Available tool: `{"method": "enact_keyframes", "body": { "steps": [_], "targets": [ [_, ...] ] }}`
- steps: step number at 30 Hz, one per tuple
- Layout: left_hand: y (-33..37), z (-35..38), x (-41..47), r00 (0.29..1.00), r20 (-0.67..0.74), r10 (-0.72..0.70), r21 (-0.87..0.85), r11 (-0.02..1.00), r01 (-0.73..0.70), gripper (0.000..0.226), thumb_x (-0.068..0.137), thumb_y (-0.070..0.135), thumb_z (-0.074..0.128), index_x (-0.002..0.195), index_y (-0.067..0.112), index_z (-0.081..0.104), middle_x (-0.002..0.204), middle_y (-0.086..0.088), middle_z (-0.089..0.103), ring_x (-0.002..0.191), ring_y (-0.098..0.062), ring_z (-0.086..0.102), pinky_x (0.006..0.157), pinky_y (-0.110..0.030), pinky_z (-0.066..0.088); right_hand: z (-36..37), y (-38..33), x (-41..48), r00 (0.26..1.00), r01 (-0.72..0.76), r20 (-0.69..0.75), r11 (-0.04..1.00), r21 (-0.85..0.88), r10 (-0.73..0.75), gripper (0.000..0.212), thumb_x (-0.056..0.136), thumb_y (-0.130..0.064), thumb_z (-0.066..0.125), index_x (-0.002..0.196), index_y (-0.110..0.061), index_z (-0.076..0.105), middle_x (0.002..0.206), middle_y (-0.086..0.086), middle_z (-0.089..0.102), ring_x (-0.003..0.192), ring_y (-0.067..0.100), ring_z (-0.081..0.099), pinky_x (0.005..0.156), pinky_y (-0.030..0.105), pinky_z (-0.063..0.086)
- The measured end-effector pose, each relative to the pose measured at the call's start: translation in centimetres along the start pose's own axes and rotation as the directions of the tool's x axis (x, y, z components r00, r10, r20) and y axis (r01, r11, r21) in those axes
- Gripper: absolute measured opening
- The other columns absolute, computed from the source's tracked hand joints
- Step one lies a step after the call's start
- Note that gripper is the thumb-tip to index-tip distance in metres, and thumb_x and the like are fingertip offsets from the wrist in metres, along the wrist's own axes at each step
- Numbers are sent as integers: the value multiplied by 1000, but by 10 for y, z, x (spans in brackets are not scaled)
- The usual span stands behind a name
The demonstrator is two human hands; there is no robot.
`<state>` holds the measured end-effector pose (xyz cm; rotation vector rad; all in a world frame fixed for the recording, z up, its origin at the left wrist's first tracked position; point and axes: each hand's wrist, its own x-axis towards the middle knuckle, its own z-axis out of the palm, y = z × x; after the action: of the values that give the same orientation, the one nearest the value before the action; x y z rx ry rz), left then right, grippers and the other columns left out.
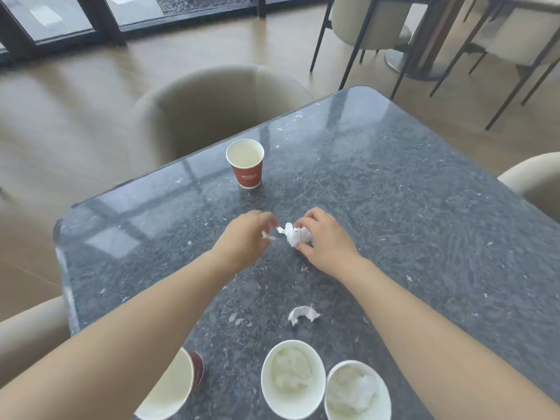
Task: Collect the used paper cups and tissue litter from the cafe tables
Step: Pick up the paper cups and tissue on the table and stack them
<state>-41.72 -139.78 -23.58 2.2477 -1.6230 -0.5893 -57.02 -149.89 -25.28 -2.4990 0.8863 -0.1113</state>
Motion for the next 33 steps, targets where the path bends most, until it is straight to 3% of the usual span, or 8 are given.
{"method": "enact_keyframes", "body": {
  "steps": [3, 5, 8, 11, 16, 20, 23, 33],
  "targets": [
    [9, 6, 14, 1000, 22, 1, -58, 998, 0, 51, 81, 8, 65, 127, 15, 48, 124, -6, 49, 94, -23, 57, 84, -29, 43, 3, 0, 11, 998, 20, 66, 1000, -12, -20, 54, 81, -25, 67, 130, -19, 45, 133, 1, 40, 119, 24, 41, 95, 39, 42],
    [11, 12, 22, 996, 92, -16, -38, 999, 20, 62, 81, 8, 65, 137, 15, 39, 132, -8, 43, 103, -26, 55, 89, -30, 42, 7, 2, 15, 994, 9, 109, 1000, -26, -6, 58, 83, -25, 66, 134, -16, 41, 138, 1, 40, 123, 25, 38, 100, 38, 38],
    [13, 19, 26, 987, 160, -25, 24, 999, 21, 47, 82, 10, 64, 127, 13, 51, 122, -9, 53, 106, -27, 55, 91, -32, 42, 11, 3, 12, 995, 8, 100, 1000, -11, -7, 38, 86, -18, 60, 123, -13, 54, 126, 3, 49, 114, 26, 44, 93, 37, 41],
    [18, 21, 19, 982, 188, -11, 90, 996, -6, 24, 84, 12, 59, 107, 12, 65, 102, -10, 67, 98, -27, 59, 82, -32, 43, 13, 2, 1, 995, -1, 95, 1000, 22, -1, 25, 84, -10, 59, 108, -12, 64, 110, 7, 57, 104, 27, 50, 83, 33, 41],
    [31, 19, -13, 968, 251, 9, 102, 994, -36, 16, 84, 18, 62, 97, 15, 71, 94, -7, 71, 91, -25, 62, 75, -27, 46, 6, -5, -38, 991, 6, 130, 996, 92, -18, 14, 80, -12, 64, 93, -13, 69, 96, 7, 63, 92, 24, 57, 70, 21, 33],
    [38, 15, -46, 985, 165, 47, 38, 998, -54, 14, 81, 19, 65, 93, 16, 72, 92, -4, 72, 88, -21, 63, 66, -19, 34, -5, -11, -71, 990, 9, 138, 990, 143, -29, 13, 76, -12, 65, 88, -15, 70, 90, 6, 63, 87, 23, 58, 73, 29, 41],
    [42, 15, -64, 988, 152, 32, 12, 999, -34, 14, 81, 20, 66, 93, 16, 72, 92, -4, 72, 88, -20, 63, 69, -21, 37, -8, -17, -87, 984, 44, 168, 990, 132, -66, 14, 74, -9, 66, 87, -14, 70, 90, 7, 65, 87, 23, 59, 73, 24, 38],
    [44, 38, -83, 971, 239, -33, -46, 998, 45, 29, 77, 19, 68, 106, 22, 64, 92, 0, 68, 80, -17, 60, 73, -24, 41, 3, -16, -96, 957, 39, 287, 999, 19, -43, 31, 77, -17, 66, 108, -17, 64, 106, 5, 59, 103, 22, 55, 88, 34, 43]
  ]
}}
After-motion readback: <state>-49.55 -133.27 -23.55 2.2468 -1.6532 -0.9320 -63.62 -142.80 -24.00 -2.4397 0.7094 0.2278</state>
